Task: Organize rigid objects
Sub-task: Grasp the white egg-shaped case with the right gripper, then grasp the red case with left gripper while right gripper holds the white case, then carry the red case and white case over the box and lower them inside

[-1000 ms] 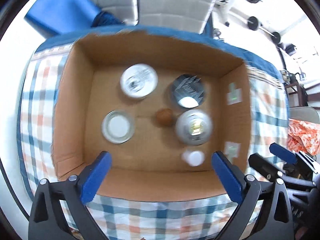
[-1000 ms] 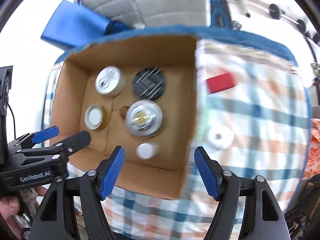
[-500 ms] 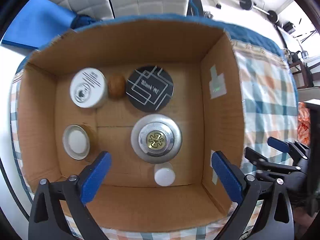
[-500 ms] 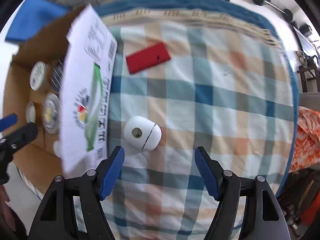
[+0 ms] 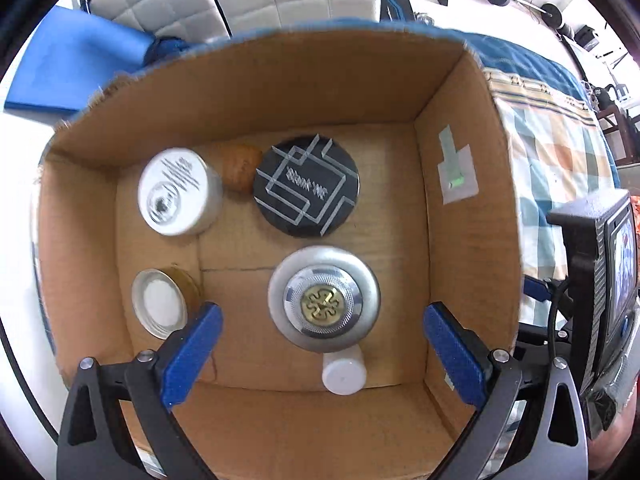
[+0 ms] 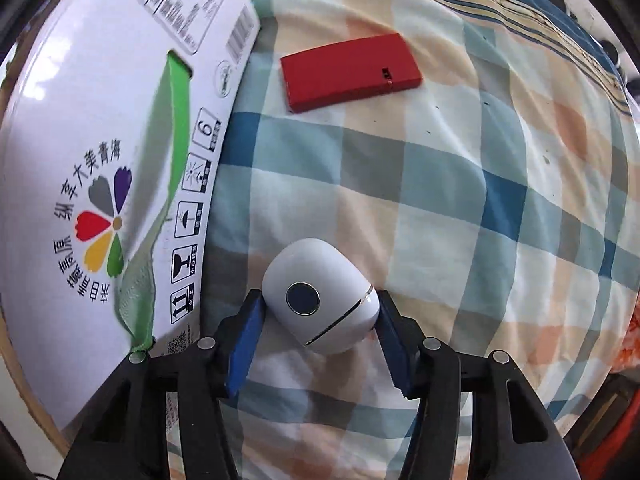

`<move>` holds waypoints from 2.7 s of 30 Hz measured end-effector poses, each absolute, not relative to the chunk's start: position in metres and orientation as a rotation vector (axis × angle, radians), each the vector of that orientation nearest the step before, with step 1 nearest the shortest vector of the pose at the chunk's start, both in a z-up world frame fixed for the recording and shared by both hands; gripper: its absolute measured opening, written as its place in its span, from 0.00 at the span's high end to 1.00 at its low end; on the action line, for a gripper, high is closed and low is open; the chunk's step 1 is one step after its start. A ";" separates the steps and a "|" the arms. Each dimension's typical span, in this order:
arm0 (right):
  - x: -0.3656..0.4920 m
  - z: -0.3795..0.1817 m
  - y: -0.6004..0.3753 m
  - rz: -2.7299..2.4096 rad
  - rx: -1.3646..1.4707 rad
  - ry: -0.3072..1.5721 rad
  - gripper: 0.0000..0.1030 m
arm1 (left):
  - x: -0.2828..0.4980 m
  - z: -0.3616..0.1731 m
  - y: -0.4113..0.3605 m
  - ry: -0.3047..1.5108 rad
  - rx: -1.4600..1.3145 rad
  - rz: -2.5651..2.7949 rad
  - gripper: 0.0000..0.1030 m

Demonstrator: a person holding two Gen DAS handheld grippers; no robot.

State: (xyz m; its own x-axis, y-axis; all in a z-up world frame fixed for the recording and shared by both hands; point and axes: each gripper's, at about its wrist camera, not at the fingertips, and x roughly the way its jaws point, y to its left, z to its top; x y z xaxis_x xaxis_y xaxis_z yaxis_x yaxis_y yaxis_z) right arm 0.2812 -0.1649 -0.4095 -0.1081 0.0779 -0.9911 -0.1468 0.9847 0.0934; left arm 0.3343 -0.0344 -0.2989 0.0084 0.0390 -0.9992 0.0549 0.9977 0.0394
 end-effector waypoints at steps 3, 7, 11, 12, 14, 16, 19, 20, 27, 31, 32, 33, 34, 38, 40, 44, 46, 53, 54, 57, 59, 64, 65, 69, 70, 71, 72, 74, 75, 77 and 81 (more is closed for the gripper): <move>0.285 -0.401 -0.190 0.153 0.016 1.675 0.44 | 0.341 -0.277 -0.044 1.505 0.106 -0.020 0.00; 0.286 -0.386 -0.231 0.102 0.109 1.668 0.44 | 0.361 -0.239 -0.078 1.408 0.155 -0.090 0.00; 0.288 -0.373 -0.266 0.050 0.155 1.647 0.44 | 0.388 -0.214 -0.127 1.325 0.247 -0.226 0.00; 0.289 -0.370 -0.275 0.035 0.170 1.644 0.44 | 0.395 -0.215 -0.149 1.322 0.316 -0.276 0.00; 0.290 -0.365 -0.291 0.012 0.191 1.630 0.44 | 0.409 -0.226 -0.178 1.325 0.424 -0.349 0.00; 0.290 -0.359 -0.306 -0.011 0.214 1.616 0.44 | 0.420 -0.241 -0.201 1.349 0.484 -0.415 0.00; 0.288 -0.358 -0.328 -0.024 0.257 1.600 0.44 | 0.434 -0.281 -0.228 1.448 0.585 -0.463 0.02; 0.286 -0.358 -0.334 -0.027 0.263 1.596 0.44 | 0.434 -0.293 -0.234 1.477 0.626 -0.460 0.03; 0.275 -0.367 -0.356 -0.029 0.305 1.600 0.44 | 0.436 -0.374 -0.250 1.634 0.841 -0.421 0.14; 0.274 -0.376 -0.354 -0.022 0.307 1.617 0.44 | 0.434 -0.401 -0.254 1.687 0.897 -0.405 0.15; 0.275 -0.378 -0.353 -0.020 0.306 1.620 0.44 | 0.434 -0.405 -0.254 1.692 0.905 -0.400 0.16; 0.276 -0.379 -0.353 -0.020 0.303 1.623 0.44 | 0.433 -0.408 -0.254 1.707 0.906 -0.398 0.23; 0.275 -0.381 -0.354 -0.020 0.301 1.625 0.44 | 0.432 -0.412 -0.253 1.726 0.898 -0.397 0.29; 0.283 -0.393 -0.350 -0.048 0.294 1.638 0.44 | 0.429 -0.416 -0.250 1.767 0.813 -0.401 0.57; 0.284 -0.400 -0.352 -0.078 0.302 1.641 0.44 | 0.424 -0.413 -0.250 1.758 0.788 -0.400 0.64; 0.285 -0.411 -0.352 -0.108 0.315 1.648 0.44 | 0.413 -0.409 -0.251 1.715 0.796 -0.373 0.65; 0.286 -0.415 -0.348 -0.119 0.313 1.645 0.44 | 0.409 -0.406 -0.250 1.702 0.766 -0.358 0.67; 0.284 -0.410 -0.347 -0.147 0.312 1.621 0.44 | 0.408 -0.373 -0.238 1.640 0.628 -0.349 0.68; 0.283 -0.407 -0.347 -0.149 0.310 1.616 0.44 | 0.405 -0.367 -0.237 1.630 0.605 -0.351 0.68; 0.278 -0.395 -0.343 -0.148 0.295 1.600 0.44 | 0.400 -0.349 -0.233 1.600 0.534 -0.357 0.69; 0.277 -0.384 -0.339 -0.142 0.281 1.589 0.44 | 0.394 -0.335 -0.228 1.574 0.488 -0.362 0.69; 0.268 -0.353 -0.321 -0.111 0.249 1.545 0.44 | 0.390 -0.292 -0.214 1.512 0.383 -0.371 0.69; 0.267 -0.346 -0.317 -0.104 0.245 1.536 0.44 | 0.387 -0.282 -0.209 1.497 0.361 -0.370 0.69; 0.264 -0.307 -0.296 -0.053 0.230 1.491 0.44 | 0.377 -0.244 -0.182 1.432 0.265 -0.356 0.69; 0.265 -0.300 -0.292 -0.042 0.224 1.481 0.44 | 0.374 -0.235 -0.173 1.418 0.240 -0.351 0.69; 0.265 -0.290 -0.287 -0.027 0.216 1.470 0.44 | 0.370 -0.226 -0.165 1.402 0.217 -0.344 0.69; 0.264 -0.280 -0.279 -0.009 0.210 1.459 0.44 | 0.366 -0.215 -0.154 1.384 0.195 -0.338 0.69; 0.260 -0.264 -0.266 0.018 0.200 1.442 0.44 | 0.362 -0.200 -0.132 1.350 0.155 -0.322 0.69; 0.258 -0.256 -0.258 0.036 0.195 1.434 0.44 | 0.361 -0.194 -0.124 1.336 0.138 -0.314 0.69; 0.254 -0.243 -0.239 0.071 0.181 1.419 0.44 | 0.352 -0.178 -0.101 1.306 0.101 -0.298 0.69; 0.252 -0.232 -0.192 0.139 0.160 1.401 0.44 | 0.338 -0.161 -0.058 1.273 0.060 -0.250 0.69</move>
